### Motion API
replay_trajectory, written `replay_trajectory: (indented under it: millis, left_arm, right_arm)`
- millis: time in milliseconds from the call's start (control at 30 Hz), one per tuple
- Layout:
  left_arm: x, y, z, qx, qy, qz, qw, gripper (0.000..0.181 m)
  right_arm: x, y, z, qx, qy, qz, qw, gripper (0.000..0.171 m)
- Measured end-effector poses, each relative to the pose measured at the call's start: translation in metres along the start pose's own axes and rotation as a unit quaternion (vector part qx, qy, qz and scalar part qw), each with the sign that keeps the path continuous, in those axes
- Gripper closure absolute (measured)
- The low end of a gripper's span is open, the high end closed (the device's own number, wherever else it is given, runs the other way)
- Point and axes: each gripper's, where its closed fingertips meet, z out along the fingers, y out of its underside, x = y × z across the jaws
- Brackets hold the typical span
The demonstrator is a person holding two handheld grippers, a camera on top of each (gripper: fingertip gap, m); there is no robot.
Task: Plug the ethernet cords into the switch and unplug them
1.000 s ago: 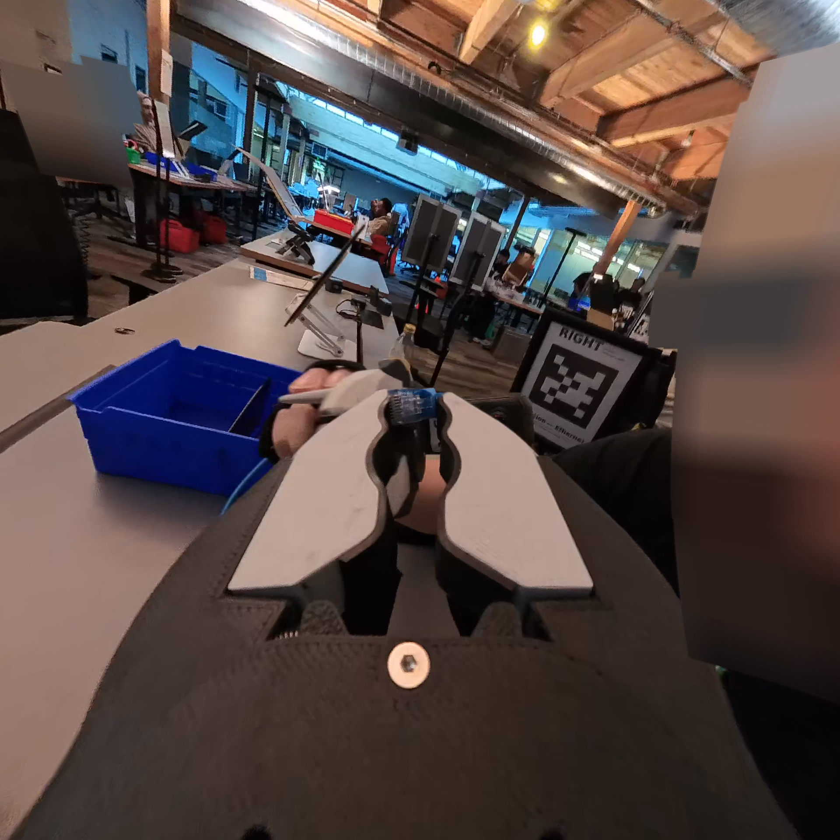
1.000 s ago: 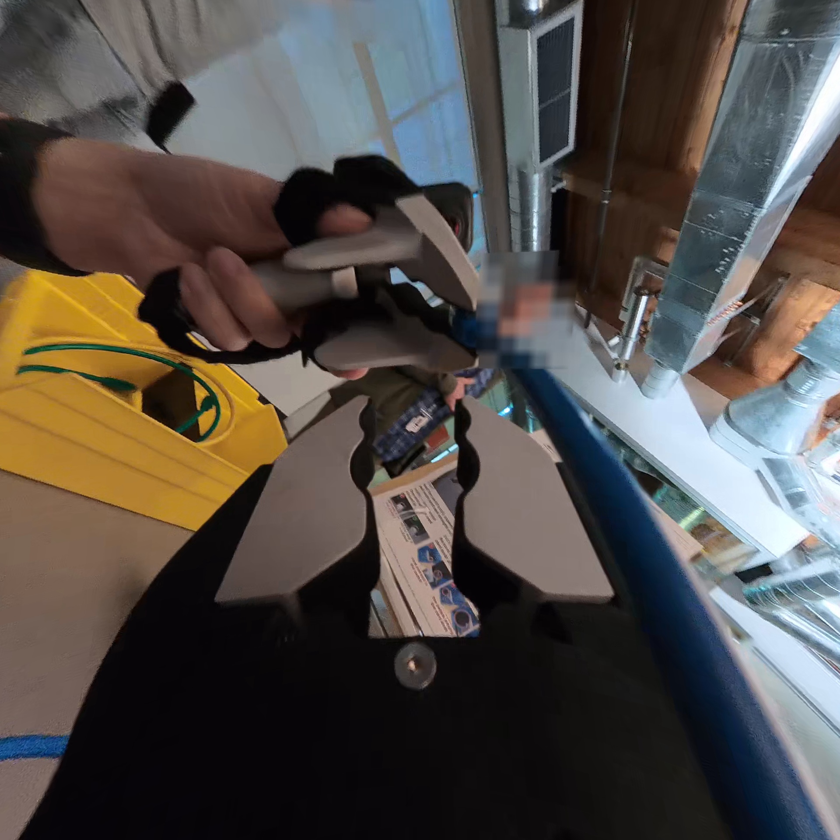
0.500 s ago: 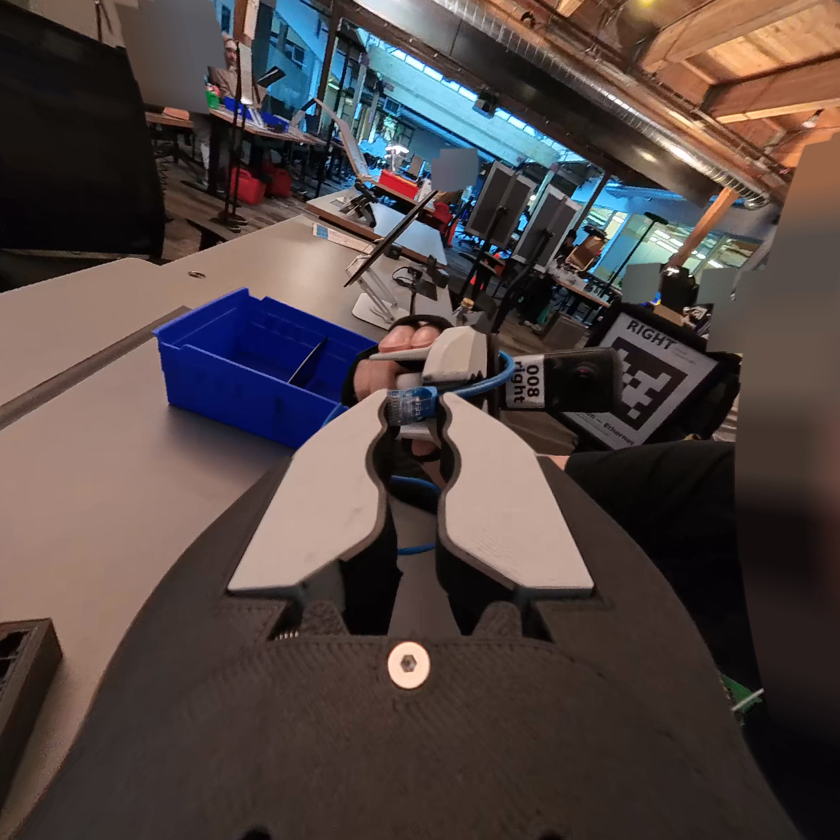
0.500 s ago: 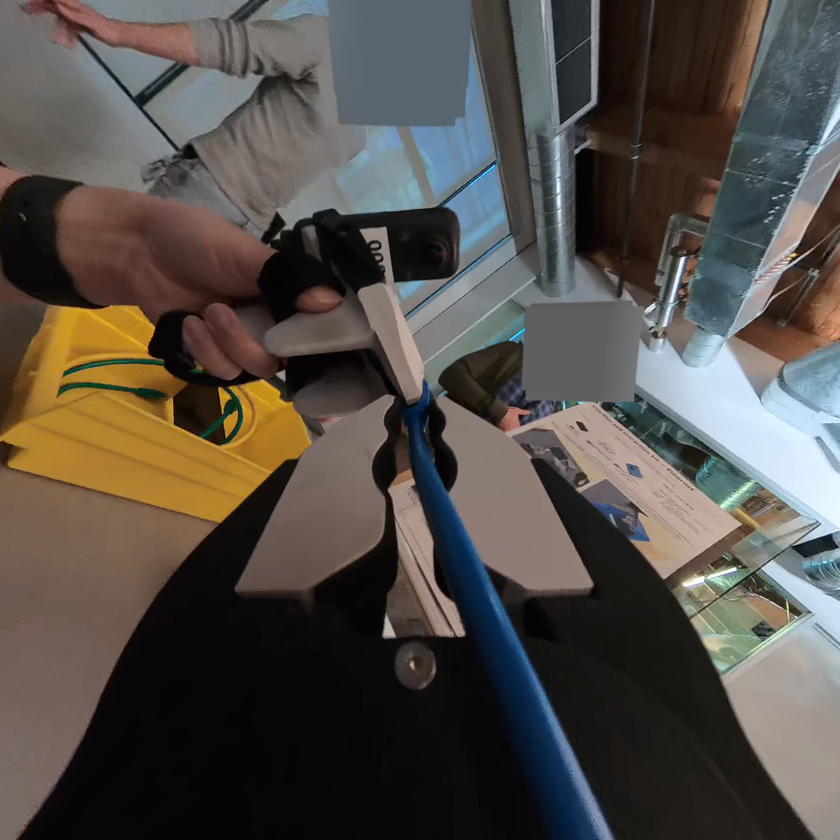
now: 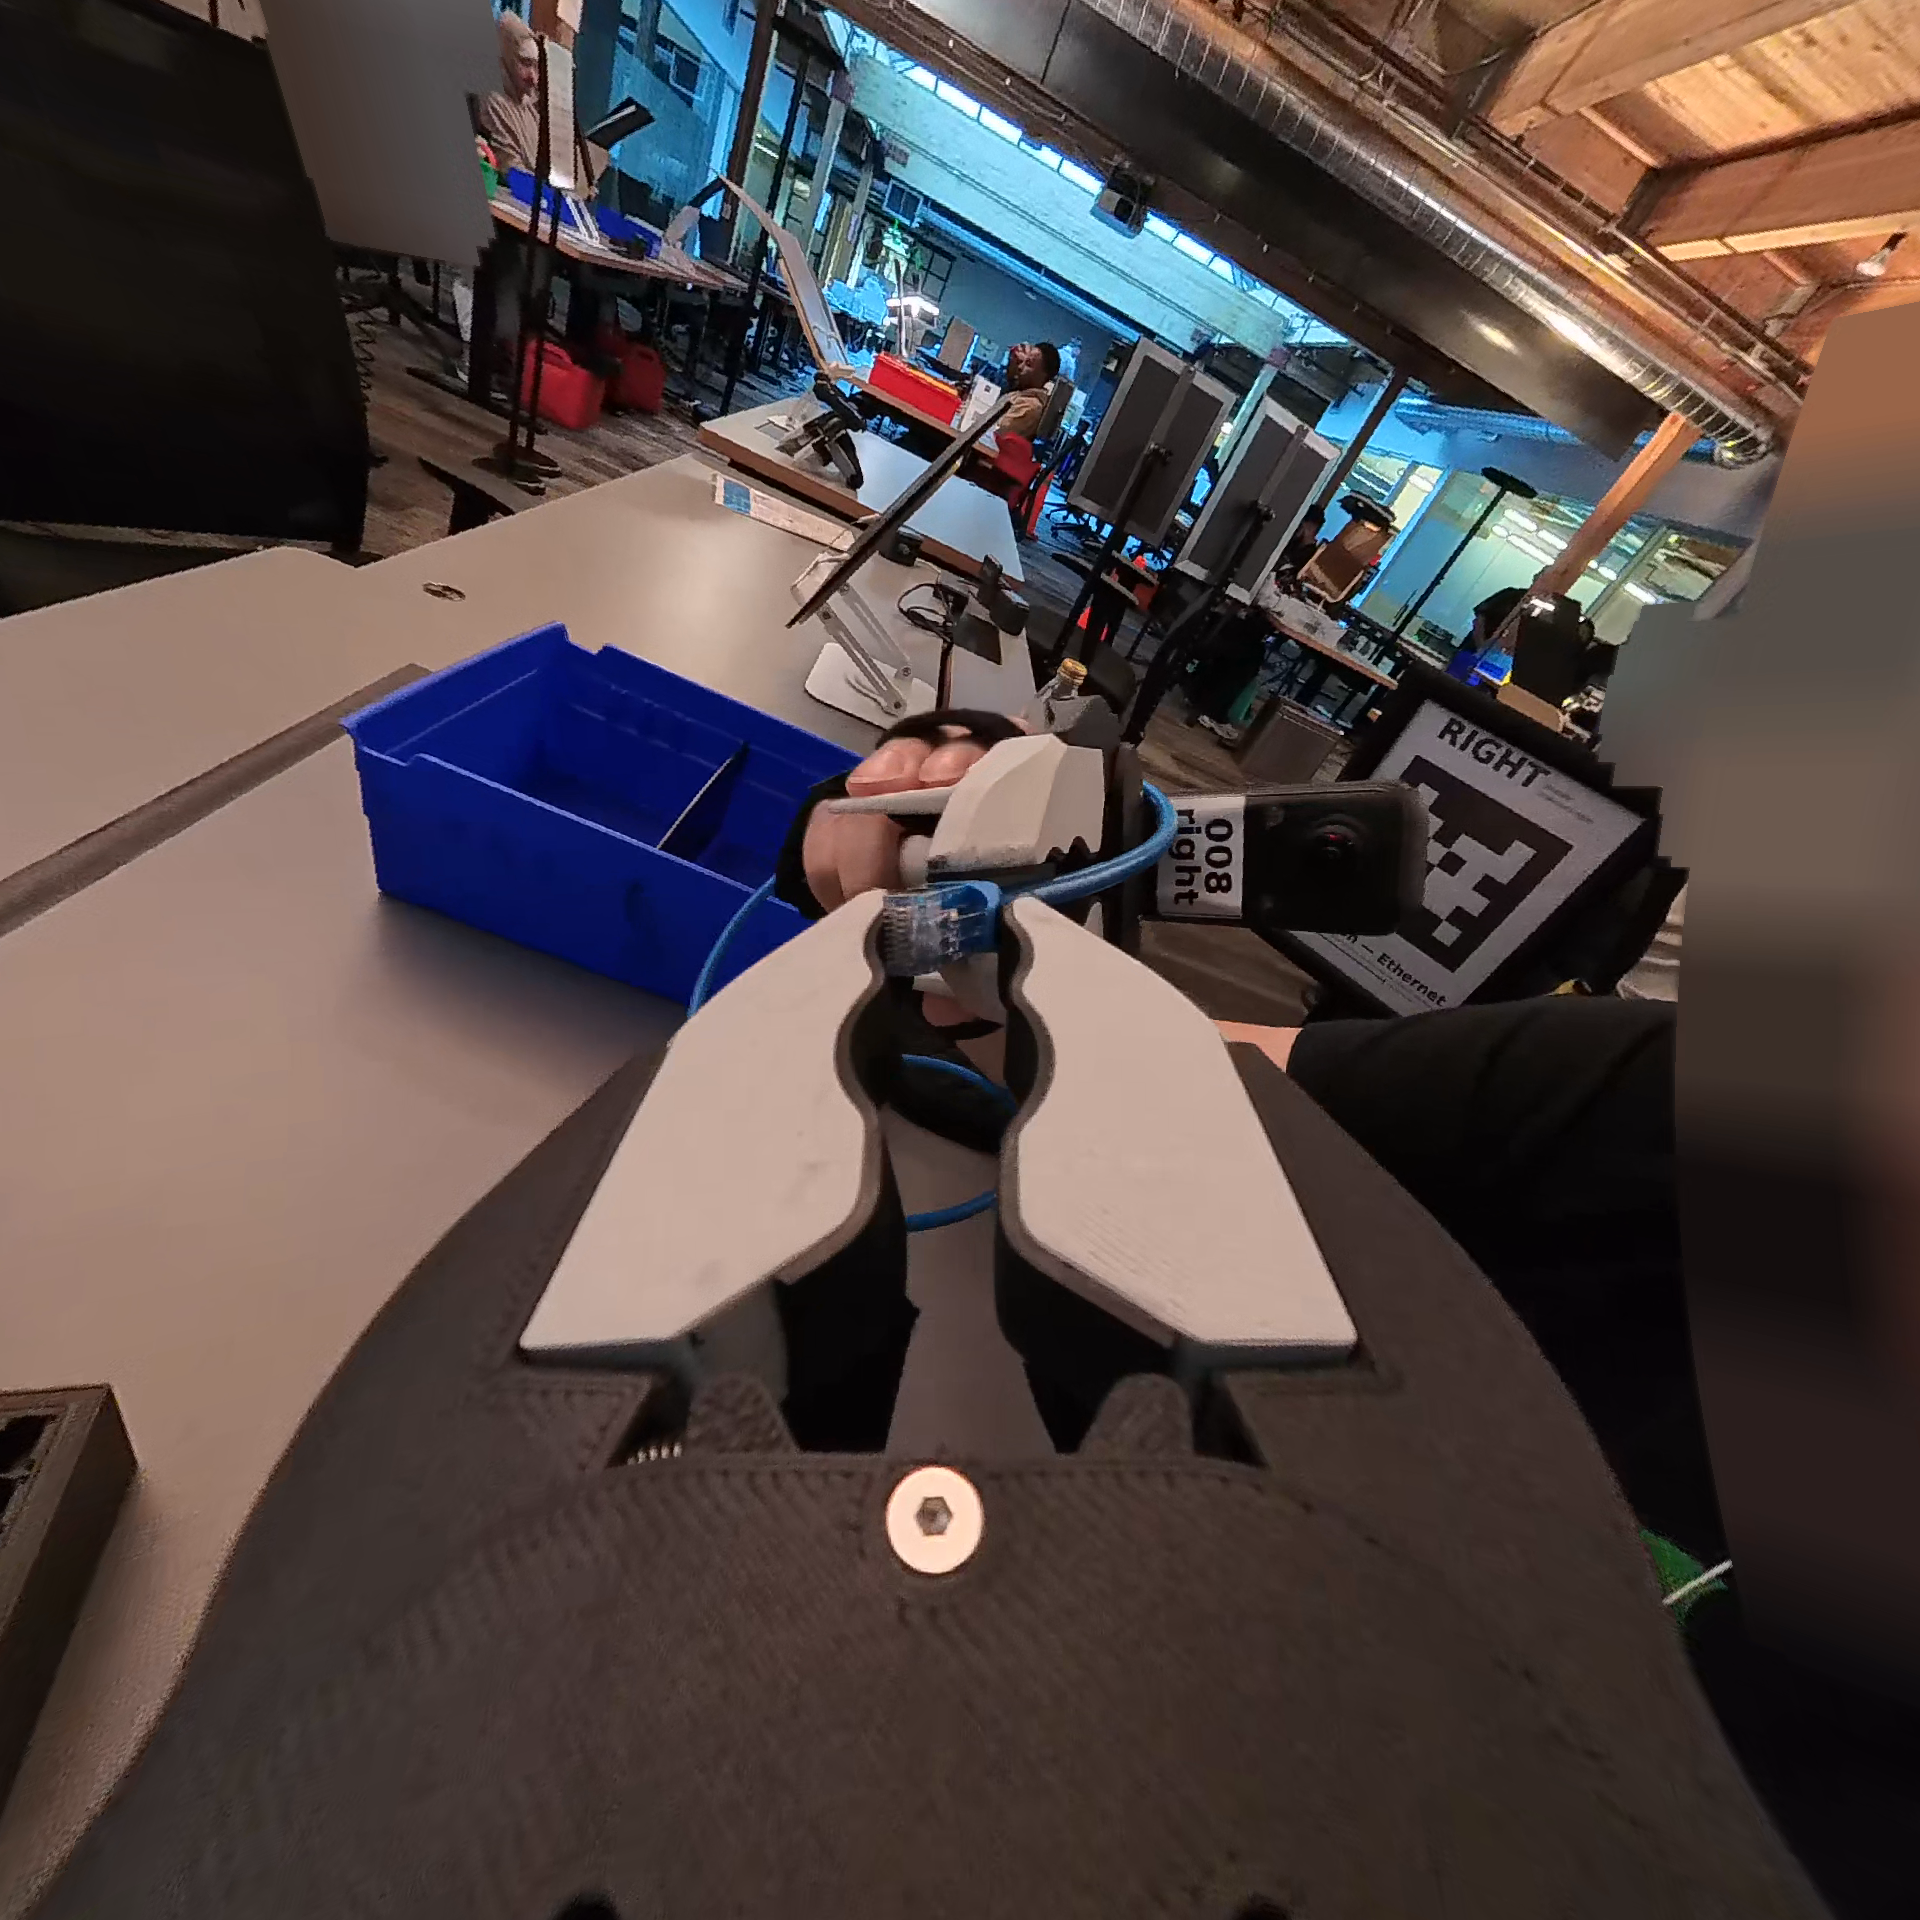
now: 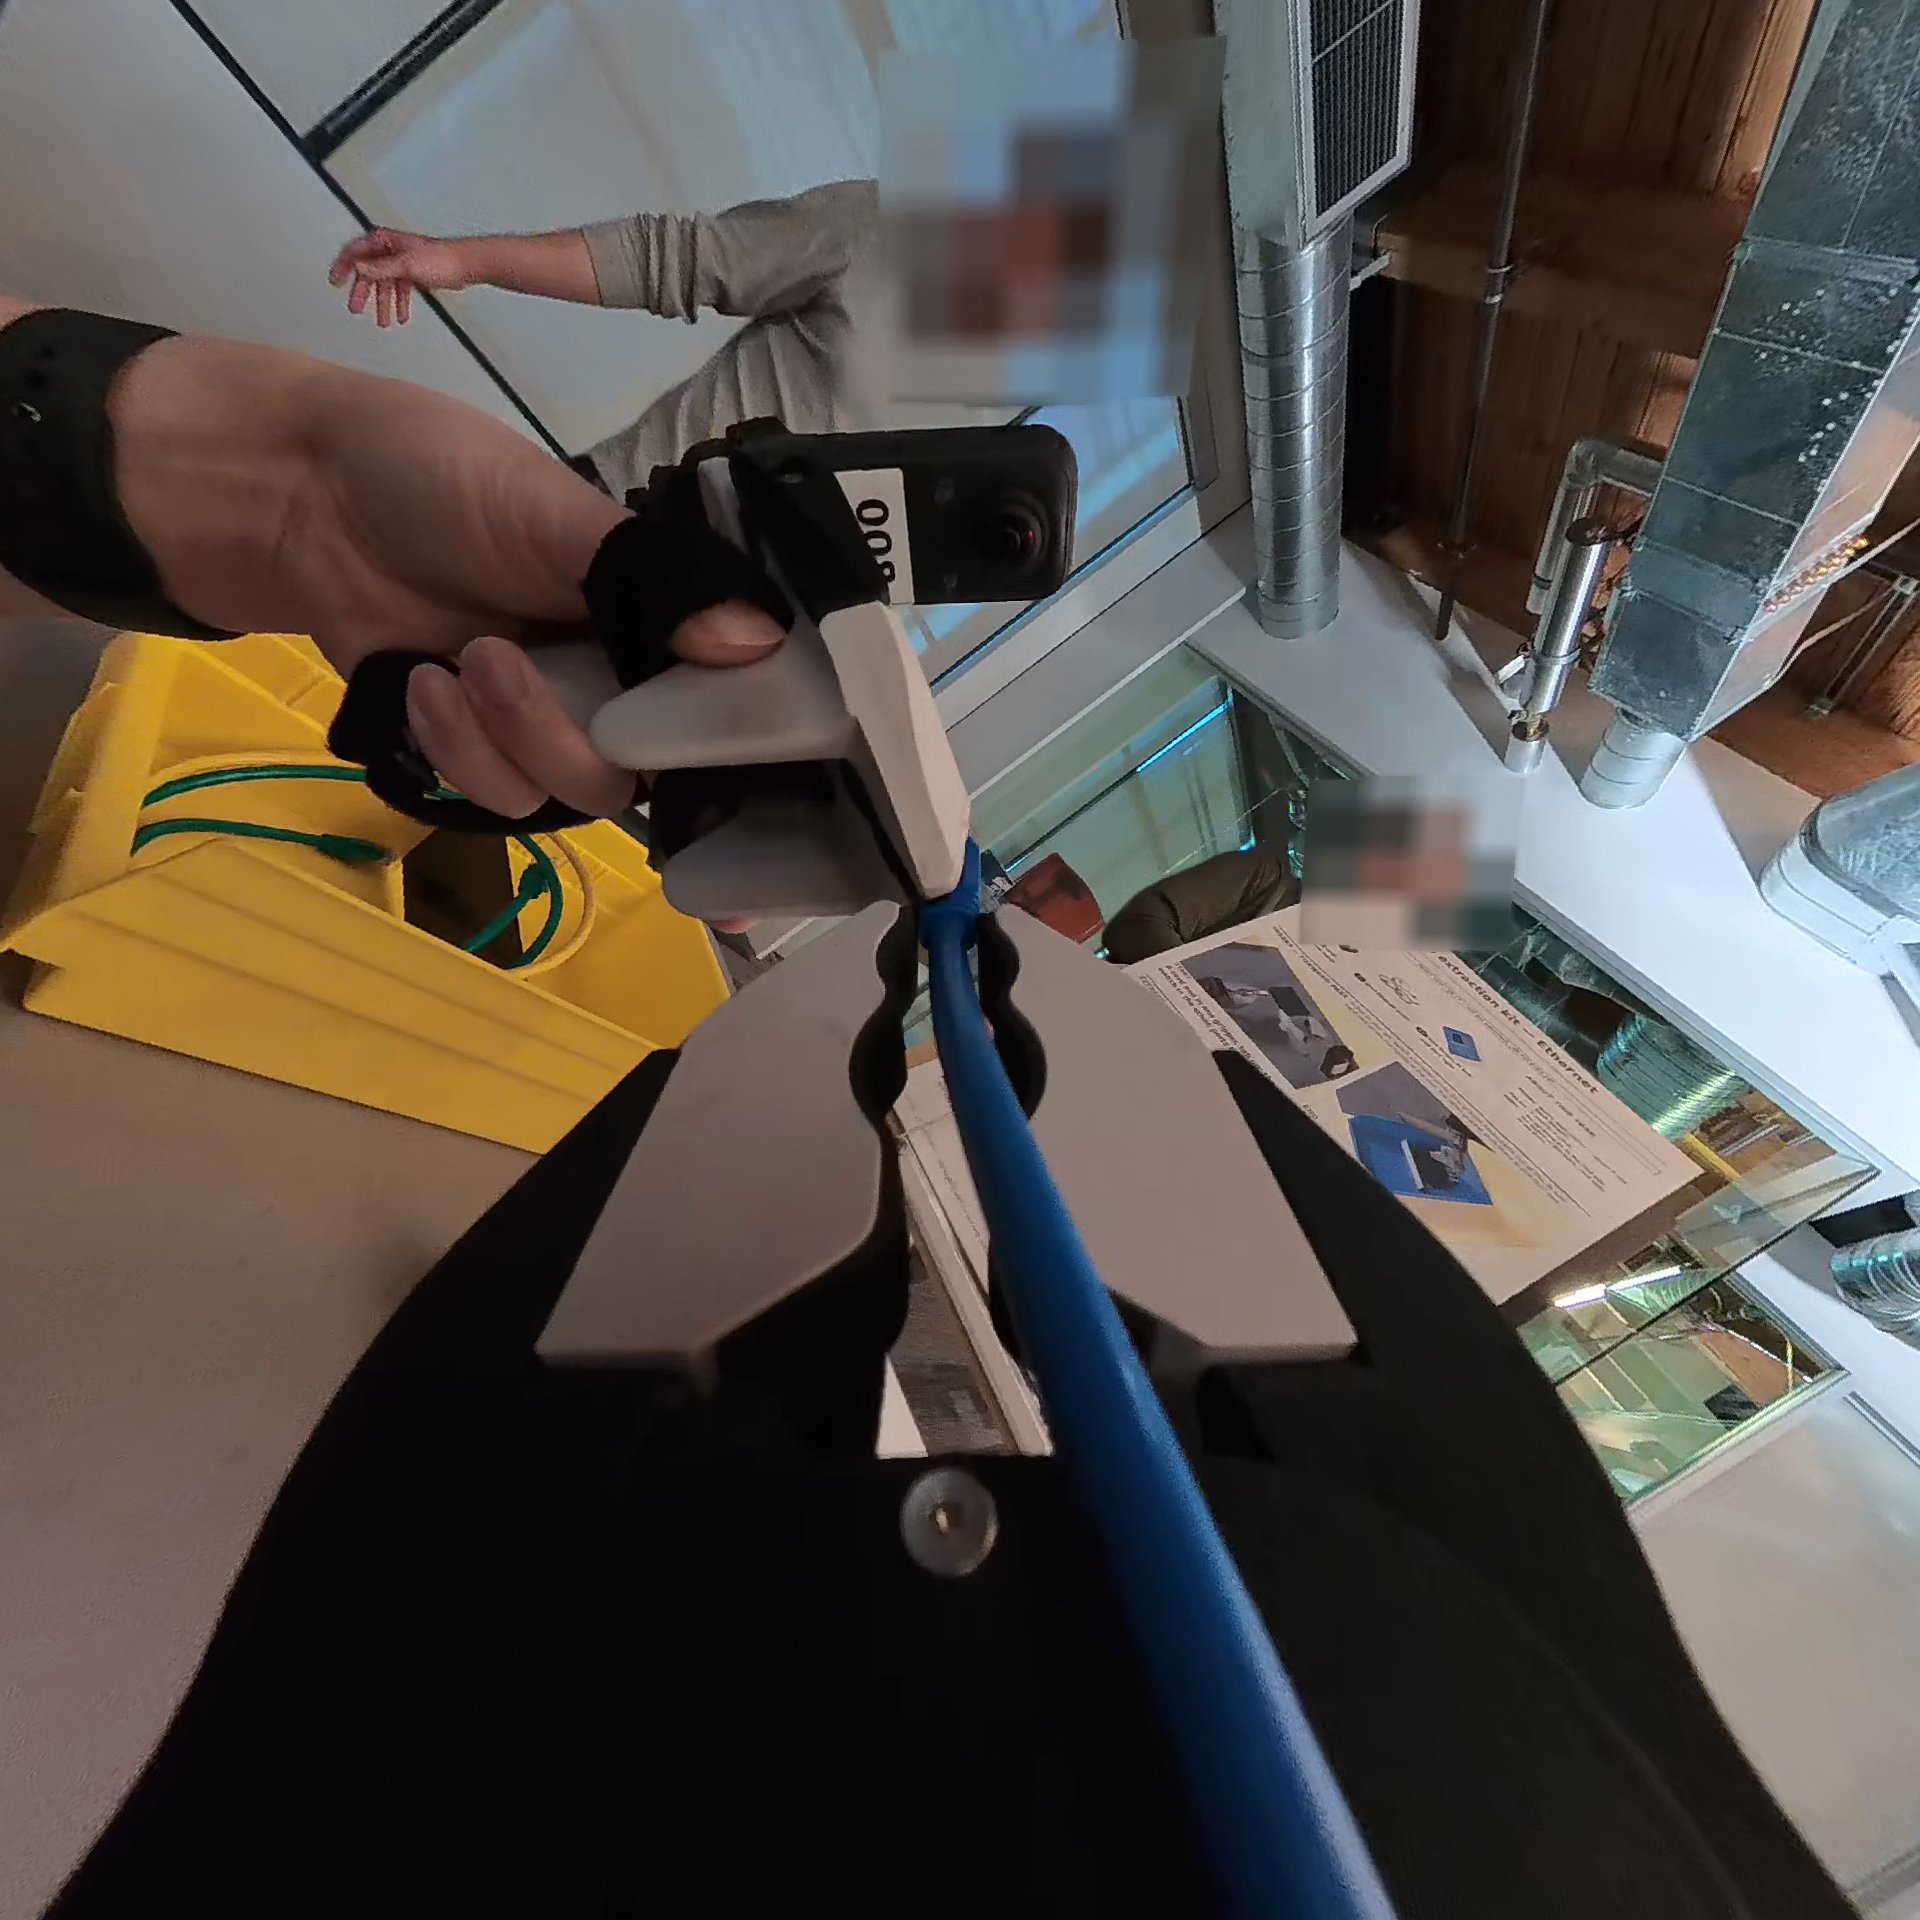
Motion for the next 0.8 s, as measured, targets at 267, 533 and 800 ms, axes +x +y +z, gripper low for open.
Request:
replay_trajectory:
  millis: [267,533,800]
  left_arm:
    - [-0.049,-0.027,-0.056,0.063,-0.286,0.148,0.945,0.144]
    - [-0.153,0.080,-0.051,0.034,-0.469,0.025,0.882,0.110]
    - [-0.228,0.144,-0.061,-0.051,-0.550,0.008,0.834,0.092]
  right_arm:
    - [0.041,0.002,-0.018,0.015,0.031,0.098,0.995,0.160]
    - [0.073,0.007,-0.036,0.027,0.035,0.177,0.983,0.160]
    - [0.068,0.010,-0.035,0.024,0.004,0.195,0.981,0.159]
